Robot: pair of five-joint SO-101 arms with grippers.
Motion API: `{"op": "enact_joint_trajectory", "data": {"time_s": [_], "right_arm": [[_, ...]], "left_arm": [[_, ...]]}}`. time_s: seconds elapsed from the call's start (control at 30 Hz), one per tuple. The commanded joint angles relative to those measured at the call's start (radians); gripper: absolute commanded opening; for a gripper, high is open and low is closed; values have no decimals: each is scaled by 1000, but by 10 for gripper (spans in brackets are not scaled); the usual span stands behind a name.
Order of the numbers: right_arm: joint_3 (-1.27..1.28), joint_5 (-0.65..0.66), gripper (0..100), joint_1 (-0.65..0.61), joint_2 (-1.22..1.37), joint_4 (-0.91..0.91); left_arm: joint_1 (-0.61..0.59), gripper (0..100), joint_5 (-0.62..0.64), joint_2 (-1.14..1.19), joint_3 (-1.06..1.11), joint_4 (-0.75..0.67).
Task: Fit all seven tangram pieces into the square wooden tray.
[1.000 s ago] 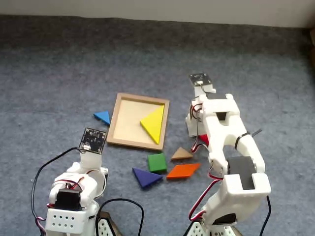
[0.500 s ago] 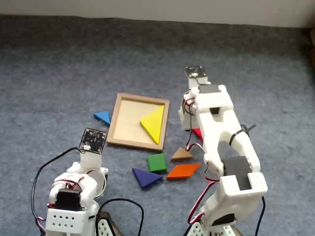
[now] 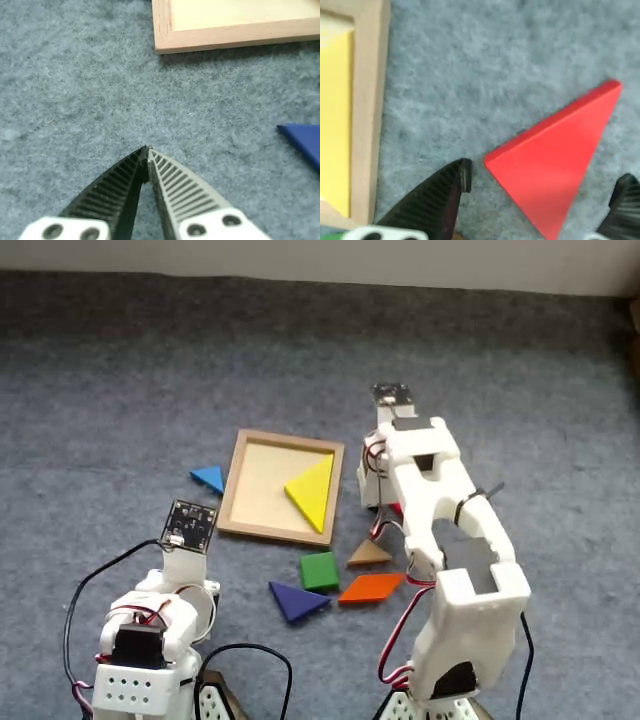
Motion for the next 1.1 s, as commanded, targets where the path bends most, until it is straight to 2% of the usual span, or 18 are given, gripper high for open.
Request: {"op": "enact_joint_trajectory", "data": {"time_s": [0.0, 0.73, 0.97, 1.07], "right_arm": [[-76, -9, 410, 36, -2, 18], [-133, -74, 409, 35, 18, -2], [-130, -74, 296, 35, 18, 1], [-131, -72, 289, 33, 16, 44]], "left_arm": [[-10, 5, -5, -47, 19, 5], [-10, 5, -5, -47, 19, 5], [-10, 5, -5, -47, 19, 5], [-10, 5, -5, -47, 19, 5]]}}
